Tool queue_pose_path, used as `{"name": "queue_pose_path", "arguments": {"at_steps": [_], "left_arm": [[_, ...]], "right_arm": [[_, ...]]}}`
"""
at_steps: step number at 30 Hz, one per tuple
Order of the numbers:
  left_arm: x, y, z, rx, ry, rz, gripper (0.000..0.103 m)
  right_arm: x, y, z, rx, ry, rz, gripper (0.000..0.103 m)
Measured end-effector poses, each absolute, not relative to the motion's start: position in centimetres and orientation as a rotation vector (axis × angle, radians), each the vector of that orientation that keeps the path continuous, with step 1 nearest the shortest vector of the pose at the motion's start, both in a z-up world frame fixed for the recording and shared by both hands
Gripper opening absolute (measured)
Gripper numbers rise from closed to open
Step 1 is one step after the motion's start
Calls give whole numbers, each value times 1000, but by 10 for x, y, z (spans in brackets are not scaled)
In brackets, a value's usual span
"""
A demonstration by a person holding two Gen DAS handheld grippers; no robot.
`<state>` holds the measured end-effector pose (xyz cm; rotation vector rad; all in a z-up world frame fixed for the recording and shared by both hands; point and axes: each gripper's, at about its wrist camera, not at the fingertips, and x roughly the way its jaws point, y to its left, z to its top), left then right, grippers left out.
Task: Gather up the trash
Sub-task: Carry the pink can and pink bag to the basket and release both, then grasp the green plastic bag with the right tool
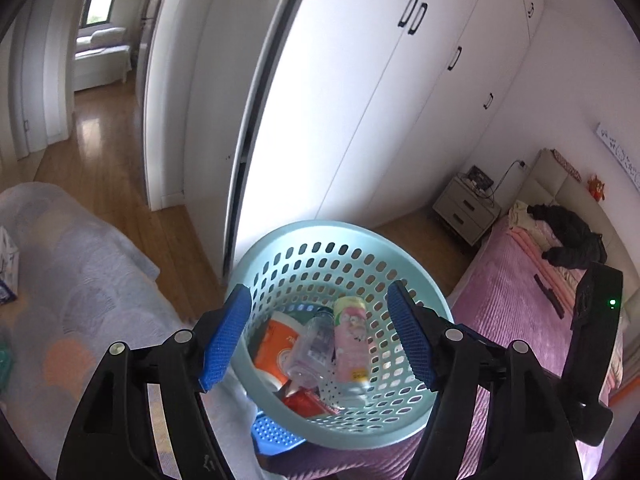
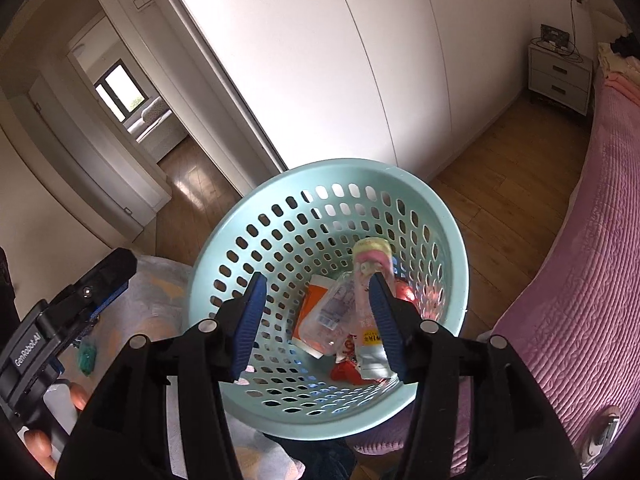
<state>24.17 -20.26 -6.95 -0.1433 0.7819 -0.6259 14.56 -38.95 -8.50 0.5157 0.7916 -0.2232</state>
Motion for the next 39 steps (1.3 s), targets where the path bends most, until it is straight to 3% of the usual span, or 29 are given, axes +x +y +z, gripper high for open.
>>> {"name": "queue_pose_path", "arguments": {"at_steps": [10, 29, 33, 39], "left_arm": [[204, -143, -33, -162, 682, -579, 69], [220, 69, -4, -203, 611, -190, 67], [240, 96, -15, -230, 642, -143, 67], [268, 121, -42, -240, 718, -118, 65]], "right_arm": [[141, -346, -58, 472, 742, -116, 50], [174, -112, -49, 108, 791, 307, 50], [193, -80, -65, 70, 844, 338, 65], [218, -46, -98, 88, 937, 381, 65]]}}
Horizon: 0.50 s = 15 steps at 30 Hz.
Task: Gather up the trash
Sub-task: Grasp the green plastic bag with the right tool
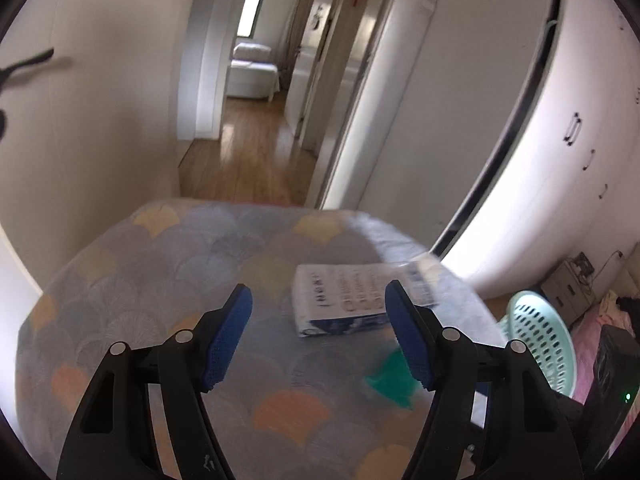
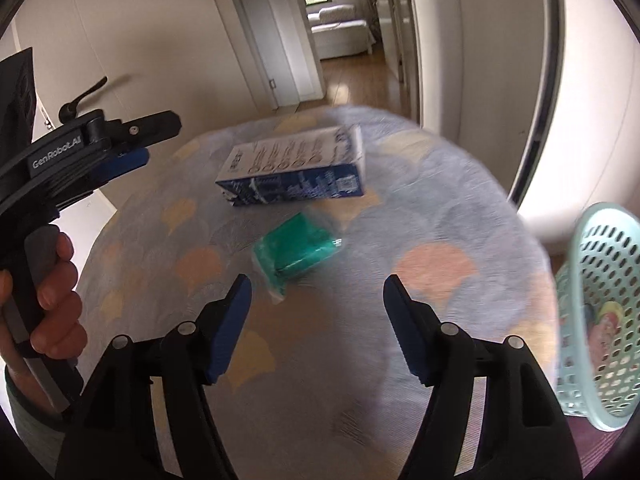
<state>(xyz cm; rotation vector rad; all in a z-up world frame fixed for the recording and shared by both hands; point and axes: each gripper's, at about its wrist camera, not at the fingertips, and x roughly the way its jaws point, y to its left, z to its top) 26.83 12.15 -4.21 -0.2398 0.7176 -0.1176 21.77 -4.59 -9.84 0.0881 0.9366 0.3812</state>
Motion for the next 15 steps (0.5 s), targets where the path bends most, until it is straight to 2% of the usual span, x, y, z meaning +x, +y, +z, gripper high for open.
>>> {"name": "queue_pose_path", "arguments": {"at_steps": [4, 14, 15], "left_arm": [[278, 136, -57, -261, 745, -111, 64], [302, 148, -70, -200, 794, -169, 65], [302, 148, -71, -198, 798, -173, 65]], "right_arm": [[232, -26, -116, 95, 983, 373, 65], [250, 13, -118, 58, 951, 249, 65], [249, 16, -118, 46, 946, 232, 62]]}}
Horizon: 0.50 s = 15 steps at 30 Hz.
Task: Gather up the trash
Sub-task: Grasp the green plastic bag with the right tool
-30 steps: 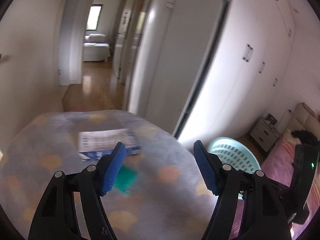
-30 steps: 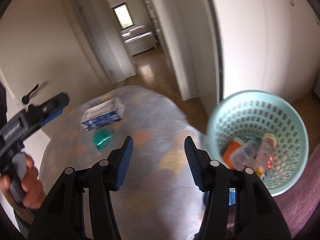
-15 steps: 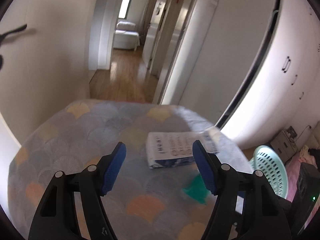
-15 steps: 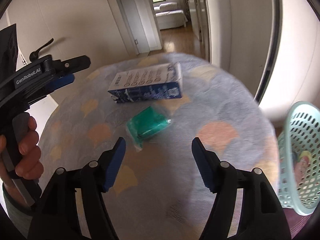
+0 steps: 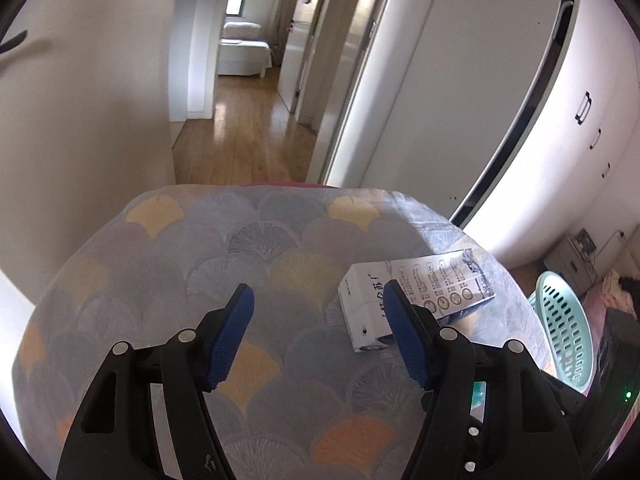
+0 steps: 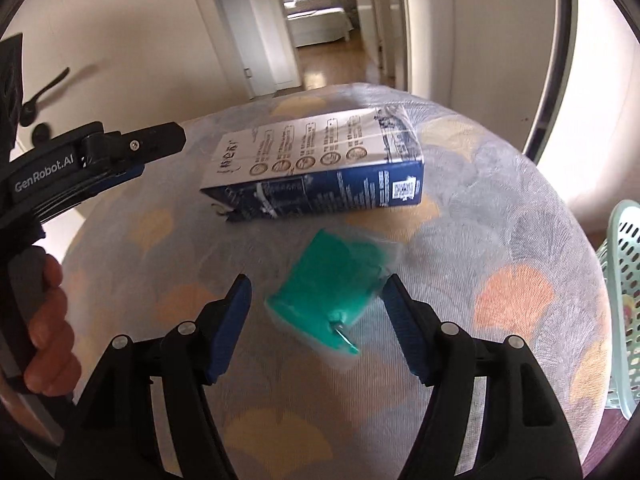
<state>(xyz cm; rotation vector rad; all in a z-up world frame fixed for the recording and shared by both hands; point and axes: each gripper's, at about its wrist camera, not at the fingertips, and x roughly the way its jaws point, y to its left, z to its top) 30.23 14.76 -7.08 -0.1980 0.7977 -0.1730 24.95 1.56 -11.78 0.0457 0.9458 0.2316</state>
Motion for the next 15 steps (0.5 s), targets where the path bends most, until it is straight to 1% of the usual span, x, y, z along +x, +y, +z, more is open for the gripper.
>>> {"name": "queue_pose_path", "arguments": {"at_steps": [1, 3, 5, 7, 10, 15], "left_arm": [[303, 147, -72, -196, 802, -180, 65], [305, 144, -74, -193, 811, -208, 65], [306, 137, -76, -176, 823, -244, 66], [307, 128, -81, -162, 846, -286, 67], [306, 115, -89, -130, 882, -305, 67], [300, 100, -96, -141, 885, -379, 66]], "right_arm": [[249, 19, -118, 14, 937, 209, 54], [245, 17, -118, -28, 923, 199, 43], [241, 8, -117, -15, 923, 211, 42], [235, -8, -115, 22, 921, 209, 38], [230, -39, -109, 67, 909, 170, 38], [227, -86, -104, 131, 907, 103, 38]]}}
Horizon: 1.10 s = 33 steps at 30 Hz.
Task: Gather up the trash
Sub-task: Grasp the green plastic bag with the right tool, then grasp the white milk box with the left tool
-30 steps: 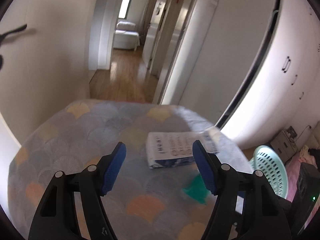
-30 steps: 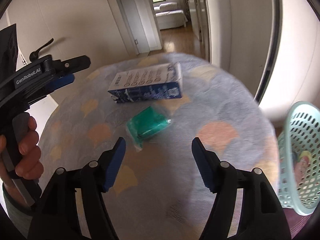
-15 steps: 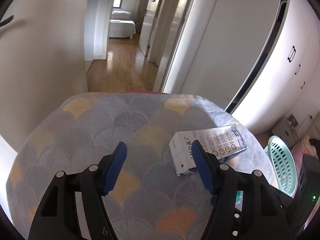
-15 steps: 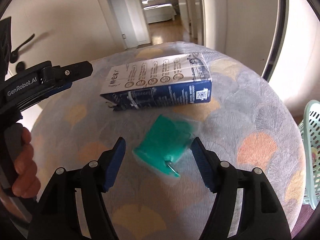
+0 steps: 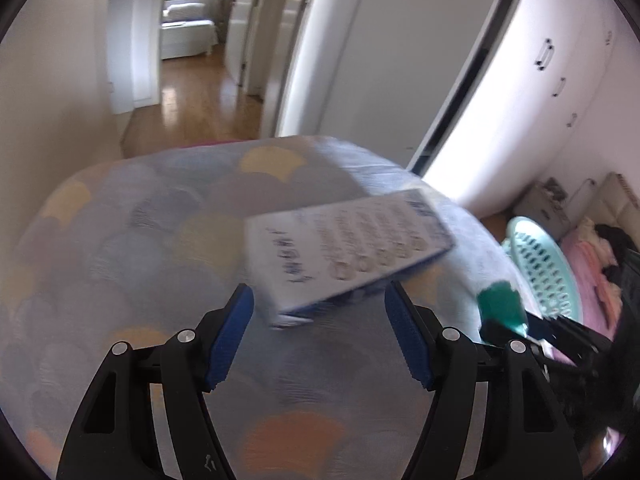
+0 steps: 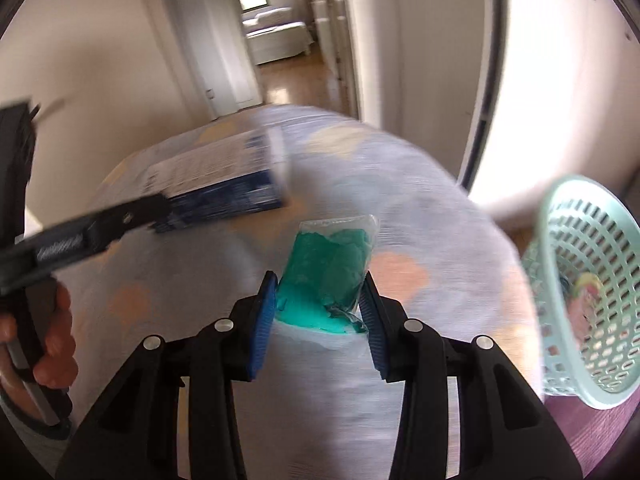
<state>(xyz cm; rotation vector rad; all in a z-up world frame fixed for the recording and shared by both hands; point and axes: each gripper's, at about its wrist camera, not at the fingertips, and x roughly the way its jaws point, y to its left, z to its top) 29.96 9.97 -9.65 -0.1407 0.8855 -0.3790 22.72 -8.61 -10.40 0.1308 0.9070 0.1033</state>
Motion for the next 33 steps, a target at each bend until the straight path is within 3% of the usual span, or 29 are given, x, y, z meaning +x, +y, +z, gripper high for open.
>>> {"name": "queue_pose_path", "arguments": {"at_steps": [11, 14, 19, 29, 32, 33], "left_arm": [[254, 43, -87, -21, 881, -618, 69], [249, 45, -75, -12, 846, -643, 73], [270, 56, -63, -25, 768, -444, 90], [309, 31, -98, 3, 912, -455, 90], [311, 17, -106, 106, 920, -407, 85], [313, 15, -109, 127, 924, -394, 78]], "right_arm": [[223, -121, -110, 195, 890, 75, 38], [223, -120, -111, 206, 885, 81, 38], [226, -117, -110, 211, 880, 89, 38], [226, -108, -111, 173, 872, 112, 38], [226, -109, -112, 181, 874, 120, 38], [226, -110, -111, 183, 874, 121, 38]]}}
